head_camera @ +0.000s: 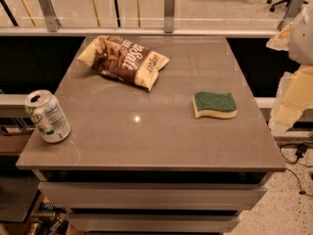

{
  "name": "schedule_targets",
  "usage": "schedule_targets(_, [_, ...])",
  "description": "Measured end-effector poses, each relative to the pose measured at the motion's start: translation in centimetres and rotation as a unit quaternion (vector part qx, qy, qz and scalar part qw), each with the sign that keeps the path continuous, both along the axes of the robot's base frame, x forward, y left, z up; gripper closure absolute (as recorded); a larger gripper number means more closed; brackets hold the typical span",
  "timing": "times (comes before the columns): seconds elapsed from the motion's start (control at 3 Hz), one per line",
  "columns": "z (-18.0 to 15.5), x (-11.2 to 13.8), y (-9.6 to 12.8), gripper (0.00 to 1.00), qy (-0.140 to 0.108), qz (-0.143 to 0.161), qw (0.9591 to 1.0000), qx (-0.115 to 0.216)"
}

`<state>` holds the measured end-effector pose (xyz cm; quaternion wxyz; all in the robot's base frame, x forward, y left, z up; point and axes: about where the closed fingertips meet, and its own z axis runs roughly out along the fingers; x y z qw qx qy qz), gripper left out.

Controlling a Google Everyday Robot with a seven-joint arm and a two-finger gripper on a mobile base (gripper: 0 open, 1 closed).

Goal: Pick brown chip bag

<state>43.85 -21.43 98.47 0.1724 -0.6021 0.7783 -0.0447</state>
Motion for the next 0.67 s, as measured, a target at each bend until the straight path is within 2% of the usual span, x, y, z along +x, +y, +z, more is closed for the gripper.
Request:
schedule_targets(0.33, [0.0,0.0,0.0,0.0,-0.001,0.0,1.0,0.0])
schedule_targets(0.67, [1.0,0.9,0.3,0.0,-0.025,-0.026,0.9992,0.017])
